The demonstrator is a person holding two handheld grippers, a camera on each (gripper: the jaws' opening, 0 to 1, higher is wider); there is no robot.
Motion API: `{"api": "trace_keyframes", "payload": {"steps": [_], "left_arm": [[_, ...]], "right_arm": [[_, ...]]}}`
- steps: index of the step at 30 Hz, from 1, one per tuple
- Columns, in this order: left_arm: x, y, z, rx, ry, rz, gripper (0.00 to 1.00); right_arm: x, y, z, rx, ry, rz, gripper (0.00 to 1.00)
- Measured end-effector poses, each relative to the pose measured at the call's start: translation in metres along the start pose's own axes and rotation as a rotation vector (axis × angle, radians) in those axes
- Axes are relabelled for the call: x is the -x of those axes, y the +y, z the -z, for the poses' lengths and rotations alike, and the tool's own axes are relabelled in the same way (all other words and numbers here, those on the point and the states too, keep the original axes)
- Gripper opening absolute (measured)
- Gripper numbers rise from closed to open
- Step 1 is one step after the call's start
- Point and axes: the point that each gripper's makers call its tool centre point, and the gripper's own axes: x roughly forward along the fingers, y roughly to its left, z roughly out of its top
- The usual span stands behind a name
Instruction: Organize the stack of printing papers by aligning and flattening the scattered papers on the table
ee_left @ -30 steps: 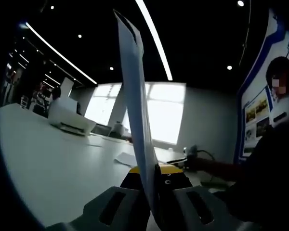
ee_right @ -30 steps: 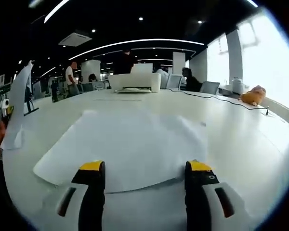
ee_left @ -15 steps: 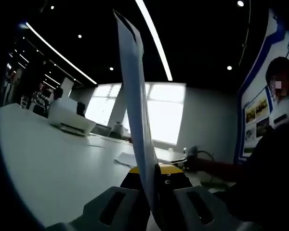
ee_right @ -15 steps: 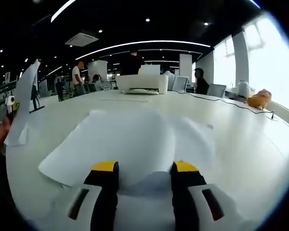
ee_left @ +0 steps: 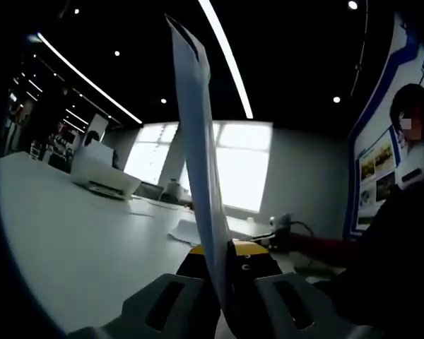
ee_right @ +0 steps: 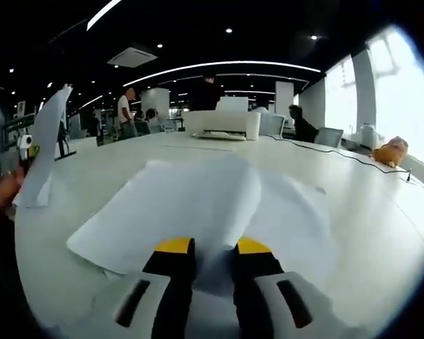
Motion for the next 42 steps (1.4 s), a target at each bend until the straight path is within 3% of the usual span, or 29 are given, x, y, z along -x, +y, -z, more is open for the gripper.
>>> {"api": "trace_keyframes", "payload": {"steps": [16,28,36,42], "left_arm": [[0.0,0.001,0.001,-0.001,0.001,-0.001,0.06],[0.0,0.001,0.001,-0.003,0.002,-0.001,0.06],[0.0,0.002,0.001,-0.001,0.002,-0.003,0.06],[0.0,0.002,0.001,0.0,0.002,-0.007,0.06]], "right_arm": [[0.0,0.009,0.001,0.079,-0.007,-0.035,0.0],[0.001,0.009,0.001,0.099,-0.006,-0.018,0.0],[0.02,0.017,-0.034,0.027,-0.186,-0.097,0.0],[0.032,0.017,-0.051,-0.063,-0.277,-0.118,0.0]]}}
